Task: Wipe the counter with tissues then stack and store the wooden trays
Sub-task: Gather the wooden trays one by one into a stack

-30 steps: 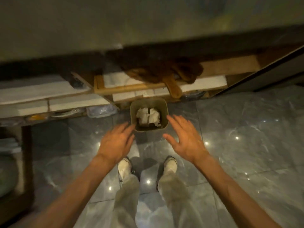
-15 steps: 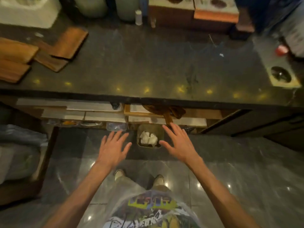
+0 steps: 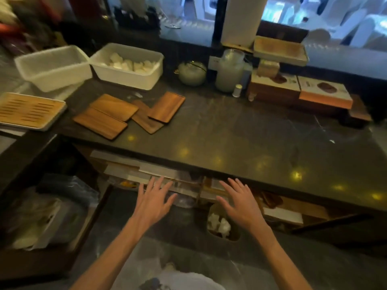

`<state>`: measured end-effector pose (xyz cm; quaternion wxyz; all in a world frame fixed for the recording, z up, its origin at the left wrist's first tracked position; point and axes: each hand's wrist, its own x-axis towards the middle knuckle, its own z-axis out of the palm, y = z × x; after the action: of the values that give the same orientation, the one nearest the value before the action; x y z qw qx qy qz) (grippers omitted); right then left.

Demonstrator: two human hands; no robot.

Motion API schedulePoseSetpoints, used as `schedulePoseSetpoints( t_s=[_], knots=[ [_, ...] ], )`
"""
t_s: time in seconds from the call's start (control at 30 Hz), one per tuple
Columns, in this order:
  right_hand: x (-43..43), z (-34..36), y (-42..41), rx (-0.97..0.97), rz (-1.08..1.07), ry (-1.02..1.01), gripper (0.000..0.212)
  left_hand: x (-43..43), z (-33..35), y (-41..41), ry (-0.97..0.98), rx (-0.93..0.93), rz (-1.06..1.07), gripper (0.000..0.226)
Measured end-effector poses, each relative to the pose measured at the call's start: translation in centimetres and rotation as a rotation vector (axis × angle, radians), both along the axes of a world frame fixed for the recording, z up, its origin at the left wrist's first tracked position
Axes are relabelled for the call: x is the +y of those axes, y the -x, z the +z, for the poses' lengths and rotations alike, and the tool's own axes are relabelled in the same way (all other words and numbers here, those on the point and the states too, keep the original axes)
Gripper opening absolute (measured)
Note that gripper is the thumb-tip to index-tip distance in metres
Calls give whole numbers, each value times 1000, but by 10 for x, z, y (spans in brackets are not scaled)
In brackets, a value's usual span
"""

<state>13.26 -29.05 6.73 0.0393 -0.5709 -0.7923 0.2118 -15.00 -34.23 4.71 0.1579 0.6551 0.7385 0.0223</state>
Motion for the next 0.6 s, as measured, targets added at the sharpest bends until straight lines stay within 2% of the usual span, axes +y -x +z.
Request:
schedulePoseSetpoints(
  t_s=[0.23, 0.4, 0.6],
  knots=[
    [50, 20, 89, 92, 69, -38, 57, 43, 18, 73, -60, 43, 93, 51],
    [106, 29, 130, 113, 147, -8, 55, 82, 19, 112, -74, -10, 186, 50],
    [196, 27, 176, 36, 259, -25, 61, 139, 24, 145, -60, -8, 252, 51]
  ],
)
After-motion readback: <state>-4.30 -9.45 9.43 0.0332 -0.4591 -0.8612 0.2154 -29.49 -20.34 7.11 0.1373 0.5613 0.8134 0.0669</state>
